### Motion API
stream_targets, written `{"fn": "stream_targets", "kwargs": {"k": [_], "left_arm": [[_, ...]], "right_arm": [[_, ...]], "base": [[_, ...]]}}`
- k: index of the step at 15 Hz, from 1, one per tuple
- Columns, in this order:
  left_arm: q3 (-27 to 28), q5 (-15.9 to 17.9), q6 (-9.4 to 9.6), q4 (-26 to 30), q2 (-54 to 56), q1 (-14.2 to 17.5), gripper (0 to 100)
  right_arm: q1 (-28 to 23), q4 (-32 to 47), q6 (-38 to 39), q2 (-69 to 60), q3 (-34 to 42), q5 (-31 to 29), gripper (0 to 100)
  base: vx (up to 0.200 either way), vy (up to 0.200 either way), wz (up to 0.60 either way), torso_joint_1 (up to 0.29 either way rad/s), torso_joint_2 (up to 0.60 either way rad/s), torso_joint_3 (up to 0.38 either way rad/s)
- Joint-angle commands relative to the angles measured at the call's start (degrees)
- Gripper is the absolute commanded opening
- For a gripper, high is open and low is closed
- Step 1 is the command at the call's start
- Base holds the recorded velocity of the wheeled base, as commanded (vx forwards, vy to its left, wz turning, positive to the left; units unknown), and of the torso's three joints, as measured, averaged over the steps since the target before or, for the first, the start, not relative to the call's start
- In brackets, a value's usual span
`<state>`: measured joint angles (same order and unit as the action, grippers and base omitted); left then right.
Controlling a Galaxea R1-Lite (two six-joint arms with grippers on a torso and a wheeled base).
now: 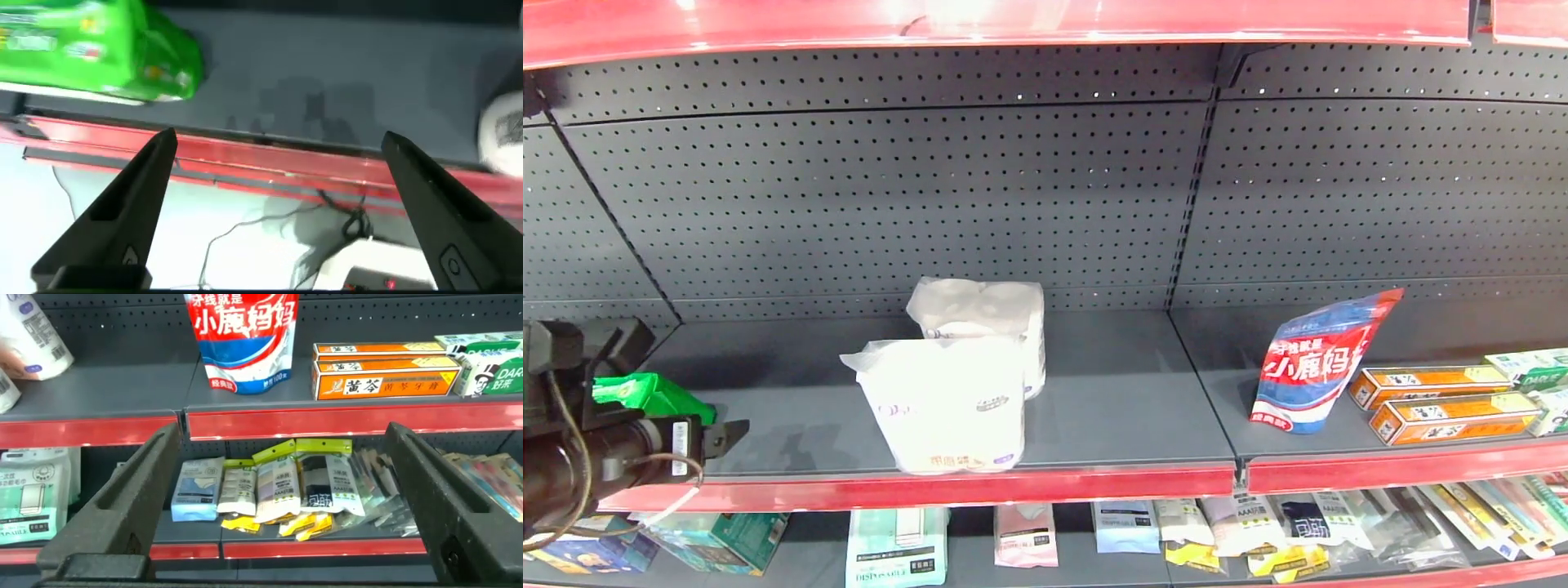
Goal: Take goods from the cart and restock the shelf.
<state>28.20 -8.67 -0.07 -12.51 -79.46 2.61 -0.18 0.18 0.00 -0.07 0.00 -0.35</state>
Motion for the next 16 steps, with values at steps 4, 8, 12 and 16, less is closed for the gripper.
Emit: {"fn": "stream_targets", "kwargs": {"k": [4, 8, 12, 16], "left_arm": [[0.19, -0.12, 0.42, -11.31, -13.53, -3.05, 100], [0.19, -0.12, 0.34, -14.30, -17.92, -6.74, 100], [0.46, -0.30, 0.16, -17.02, -21.70, -8.85, 100], [0.81, -0.30, -0.10, -20.63, -24.60, -10.87, 100]], "right_arm": [[0.01, -0.01, 0.00, 0.07, 0.00, 0.00, 100], [0.01, -0.01, 0.00, 0.07, 0.00, 0.00, 100], [0.01, -0.01, 0.00, 0.07, 0.00, 0.00, 100], [0.01, -0.01, 0.00, 0.07, 0.00, 0.00, 100]], "base": [[0.000, 0.000, 0.00, 0.000, 0.00, 0.000], [0.000, 0.000, 0.00, 0.000, 0.00, 0.000], [0.000, 0.000, 0.00, 0.000, 0.00, 0.000], [0.000, 0.000, 0.00, 0.000, 0.00, 0.000]]}}
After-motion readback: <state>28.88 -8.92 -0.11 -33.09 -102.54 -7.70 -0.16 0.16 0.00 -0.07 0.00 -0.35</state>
